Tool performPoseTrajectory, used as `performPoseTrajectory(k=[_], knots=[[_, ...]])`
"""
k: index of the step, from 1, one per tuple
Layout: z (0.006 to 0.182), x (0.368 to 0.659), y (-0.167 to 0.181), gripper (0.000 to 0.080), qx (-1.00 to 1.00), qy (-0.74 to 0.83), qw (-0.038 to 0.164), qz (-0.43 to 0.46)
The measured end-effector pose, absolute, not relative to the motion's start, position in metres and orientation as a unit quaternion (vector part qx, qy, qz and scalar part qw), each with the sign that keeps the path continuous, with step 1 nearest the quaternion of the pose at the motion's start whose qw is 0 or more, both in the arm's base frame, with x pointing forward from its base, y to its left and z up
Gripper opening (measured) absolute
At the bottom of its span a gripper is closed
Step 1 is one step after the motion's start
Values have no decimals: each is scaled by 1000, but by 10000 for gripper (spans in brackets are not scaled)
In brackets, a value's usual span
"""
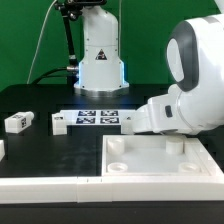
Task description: Assemble one leg
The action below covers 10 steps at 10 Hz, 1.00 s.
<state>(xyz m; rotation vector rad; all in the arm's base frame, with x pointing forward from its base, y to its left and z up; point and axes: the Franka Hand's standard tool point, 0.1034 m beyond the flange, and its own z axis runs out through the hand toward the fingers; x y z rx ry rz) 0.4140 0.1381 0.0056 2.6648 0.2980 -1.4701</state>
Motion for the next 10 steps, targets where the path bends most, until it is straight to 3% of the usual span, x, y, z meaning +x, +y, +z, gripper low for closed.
performPoseTrajectory(k=[3, 8, 10], knots=[[6, 414, 138, 287, 871, 97, 42, -480], [72, 430, 136, 288, 887, 104, 47, -447], [77, 426, 136, 289, 897, 110, 45, -425]])
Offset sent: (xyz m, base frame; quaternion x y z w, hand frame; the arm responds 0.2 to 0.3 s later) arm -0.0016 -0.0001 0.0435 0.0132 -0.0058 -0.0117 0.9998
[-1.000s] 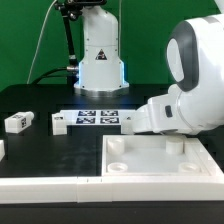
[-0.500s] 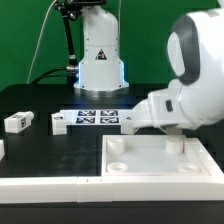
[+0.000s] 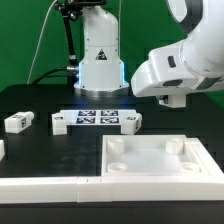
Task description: Assemble one leg
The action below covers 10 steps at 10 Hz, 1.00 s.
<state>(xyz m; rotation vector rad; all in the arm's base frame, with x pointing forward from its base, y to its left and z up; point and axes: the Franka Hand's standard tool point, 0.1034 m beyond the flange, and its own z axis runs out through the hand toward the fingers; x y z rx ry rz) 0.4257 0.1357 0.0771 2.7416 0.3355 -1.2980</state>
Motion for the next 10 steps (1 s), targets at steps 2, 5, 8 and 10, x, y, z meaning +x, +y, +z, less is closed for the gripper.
performPoseTrajectory(k=[2, 5, 8, 10], knots=[[69, 440, 140, 289, 922, 110, 35, -370], [75, 465, 137, 289, 965, 127, 12, -229], [86, 508, 124, 290, 987, 124, -6, -99], [83, 507, 127, 290, 992, 126, -15, -25]])
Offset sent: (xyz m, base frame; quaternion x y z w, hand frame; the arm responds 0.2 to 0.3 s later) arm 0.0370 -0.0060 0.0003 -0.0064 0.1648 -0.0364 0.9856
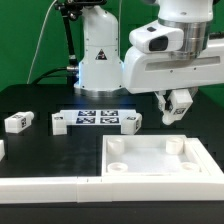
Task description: Assemble one leg
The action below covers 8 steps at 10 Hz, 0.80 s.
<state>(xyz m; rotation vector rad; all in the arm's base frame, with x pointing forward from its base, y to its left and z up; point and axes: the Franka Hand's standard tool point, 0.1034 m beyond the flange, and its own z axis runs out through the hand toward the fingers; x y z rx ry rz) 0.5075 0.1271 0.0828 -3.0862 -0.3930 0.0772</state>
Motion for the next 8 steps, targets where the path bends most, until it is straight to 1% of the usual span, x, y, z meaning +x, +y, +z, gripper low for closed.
performPoseTrajectory(k=[2, 3, 4, 5, 6, 7, 8], knots=[[82, 510, 128, 290, -989, -126, 28, -75], [84, 517, 126, 290, -985, -137, 29, -100], [91, 532, 125, 290, -977, -142, 33, -155], [92, 537, 122, 290, -974, -147, 33, -170], [93, 545, 119, 290, -975, -153, 29, -156], [99, 557, 119, 290, -975, -156, 28, -158], [102, 561, 123, 290, -974, -158, 29, -160]])
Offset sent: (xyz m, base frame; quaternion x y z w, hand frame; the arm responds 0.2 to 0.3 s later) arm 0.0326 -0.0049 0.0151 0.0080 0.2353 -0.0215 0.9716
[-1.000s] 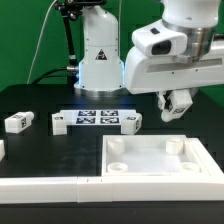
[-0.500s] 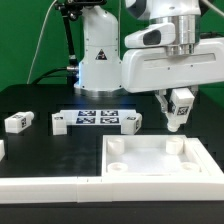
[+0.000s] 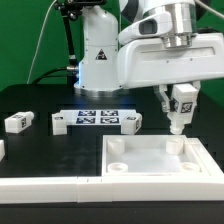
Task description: Assemble one leg
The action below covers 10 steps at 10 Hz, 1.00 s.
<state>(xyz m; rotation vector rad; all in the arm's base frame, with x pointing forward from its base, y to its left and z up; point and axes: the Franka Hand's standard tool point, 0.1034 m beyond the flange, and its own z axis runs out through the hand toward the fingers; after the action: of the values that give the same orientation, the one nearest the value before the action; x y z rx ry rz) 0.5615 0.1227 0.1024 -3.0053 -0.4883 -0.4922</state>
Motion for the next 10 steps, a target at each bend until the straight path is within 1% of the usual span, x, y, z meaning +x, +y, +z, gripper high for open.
performPoseTrajectory(k=[4, 5, 8, 10], knots=[[101, 561, 122, 290, -974, -161, 28, -159], [101, 569, 122, 290, -973, -166, 27, -160], [94, 614, 118, 290, -969, -182, 25, -167], [87, 626, 121, 290, -968, -182, 28, -170]])
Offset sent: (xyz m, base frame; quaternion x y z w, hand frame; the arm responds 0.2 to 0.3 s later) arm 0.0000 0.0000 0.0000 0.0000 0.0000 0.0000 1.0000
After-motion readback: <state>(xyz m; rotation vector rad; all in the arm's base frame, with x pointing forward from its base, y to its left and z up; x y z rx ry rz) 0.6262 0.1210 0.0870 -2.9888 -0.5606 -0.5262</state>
